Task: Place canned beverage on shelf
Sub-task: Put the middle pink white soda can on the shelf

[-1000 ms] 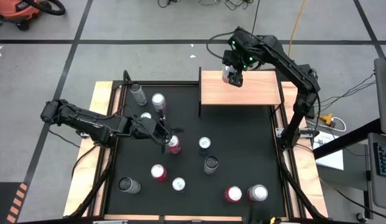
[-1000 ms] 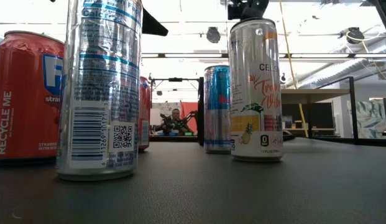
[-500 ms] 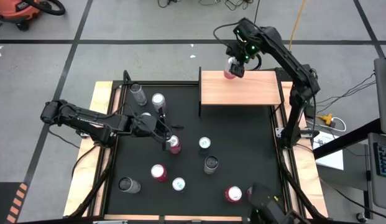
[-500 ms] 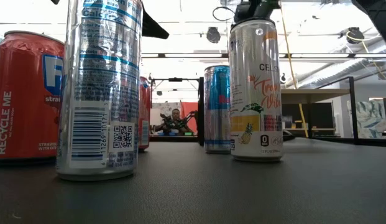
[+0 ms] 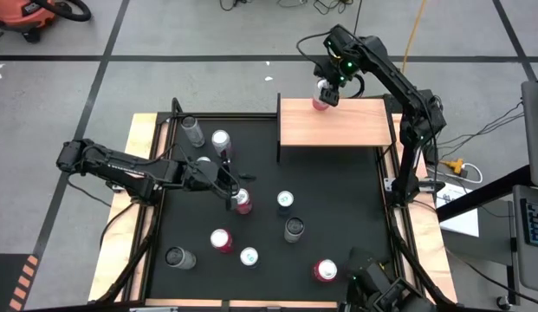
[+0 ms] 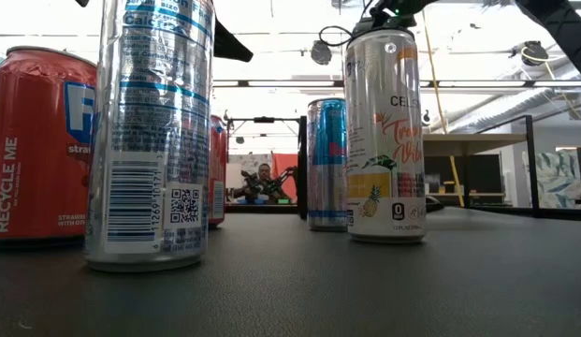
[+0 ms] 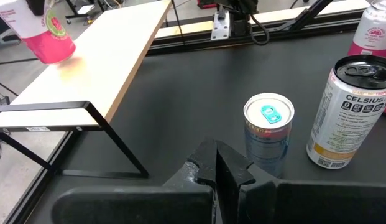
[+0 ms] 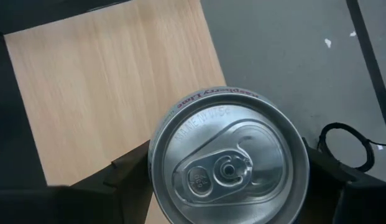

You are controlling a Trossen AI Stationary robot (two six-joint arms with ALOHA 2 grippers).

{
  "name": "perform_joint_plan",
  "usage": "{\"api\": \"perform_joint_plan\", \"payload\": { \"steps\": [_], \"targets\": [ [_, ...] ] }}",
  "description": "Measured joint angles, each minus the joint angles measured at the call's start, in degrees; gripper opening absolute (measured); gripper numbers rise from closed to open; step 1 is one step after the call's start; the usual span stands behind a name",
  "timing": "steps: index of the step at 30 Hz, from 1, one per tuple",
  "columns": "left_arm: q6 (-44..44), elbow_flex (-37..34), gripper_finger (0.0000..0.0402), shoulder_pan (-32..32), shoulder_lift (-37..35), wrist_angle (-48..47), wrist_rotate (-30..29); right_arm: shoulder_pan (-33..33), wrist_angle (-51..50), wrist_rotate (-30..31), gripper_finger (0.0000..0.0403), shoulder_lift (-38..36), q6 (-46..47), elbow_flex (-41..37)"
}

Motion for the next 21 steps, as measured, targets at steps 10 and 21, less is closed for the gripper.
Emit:
{"api": "perform_joint_plan", "payload": {
  "steps": [10, 21],
  "targets": [
    [-0.4, 0.0, 0.0, 0.0, 0.0, -0.4, 0.0, -0.9, 1.3, -2.6, 0.0272, 0.0, 0.6, 0.0],
    [-0.4, 0.0, 0.0, 0.0, 0.0, -0.4, 0.1, -0.9, 2.2, -2.6, 0.0272, 0.1, 3.1, 0.0]
  ]
}}
